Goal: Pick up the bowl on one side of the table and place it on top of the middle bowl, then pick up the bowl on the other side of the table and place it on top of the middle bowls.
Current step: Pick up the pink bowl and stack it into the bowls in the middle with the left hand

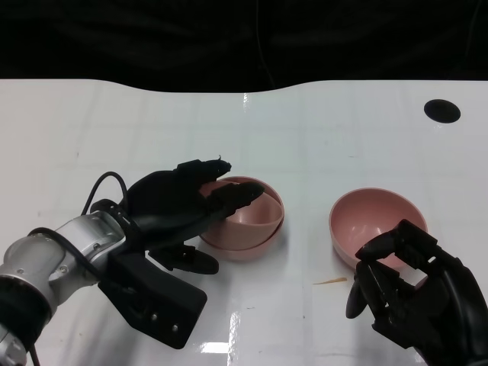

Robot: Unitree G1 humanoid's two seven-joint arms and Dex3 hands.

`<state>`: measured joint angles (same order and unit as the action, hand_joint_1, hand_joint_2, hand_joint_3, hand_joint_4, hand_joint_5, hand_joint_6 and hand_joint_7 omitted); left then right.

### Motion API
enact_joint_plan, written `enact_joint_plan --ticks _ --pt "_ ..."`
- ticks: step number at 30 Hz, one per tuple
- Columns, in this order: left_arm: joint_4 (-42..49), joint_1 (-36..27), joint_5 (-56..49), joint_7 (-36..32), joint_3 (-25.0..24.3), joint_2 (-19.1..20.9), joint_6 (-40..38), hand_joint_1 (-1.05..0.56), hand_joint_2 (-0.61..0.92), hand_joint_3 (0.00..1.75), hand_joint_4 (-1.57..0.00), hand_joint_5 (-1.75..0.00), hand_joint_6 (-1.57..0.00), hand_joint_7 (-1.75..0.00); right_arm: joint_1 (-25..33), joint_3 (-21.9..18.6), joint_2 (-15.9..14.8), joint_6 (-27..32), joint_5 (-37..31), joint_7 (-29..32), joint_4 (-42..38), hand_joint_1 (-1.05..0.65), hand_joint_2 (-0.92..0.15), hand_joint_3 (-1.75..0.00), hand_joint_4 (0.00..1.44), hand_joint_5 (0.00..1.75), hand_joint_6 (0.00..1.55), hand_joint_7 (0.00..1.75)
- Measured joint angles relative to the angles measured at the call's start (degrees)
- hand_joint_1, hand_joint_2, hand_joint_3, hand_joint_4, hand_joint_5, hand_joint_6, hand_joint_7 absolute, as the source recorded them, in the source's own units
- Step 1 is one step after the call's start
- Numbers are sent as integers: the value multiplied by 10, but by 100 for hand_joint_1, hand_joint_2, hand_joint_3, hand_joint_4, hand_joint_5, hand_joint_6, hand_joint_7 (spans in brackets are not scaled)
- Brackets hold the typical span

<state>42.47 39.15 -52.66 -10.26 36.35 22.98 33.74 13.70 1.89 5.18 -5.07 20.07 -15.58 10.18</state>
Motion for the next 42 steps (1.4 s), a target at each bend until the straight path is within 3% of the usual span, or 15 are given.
enact_joint_plan --ticks 42 --pt "12 -5 -1 1 18 0 -17 -91 92 67 0 0 0 0 0 -6 -4 0 2 -6 0 -20 -69 -74 83 167 78 130"
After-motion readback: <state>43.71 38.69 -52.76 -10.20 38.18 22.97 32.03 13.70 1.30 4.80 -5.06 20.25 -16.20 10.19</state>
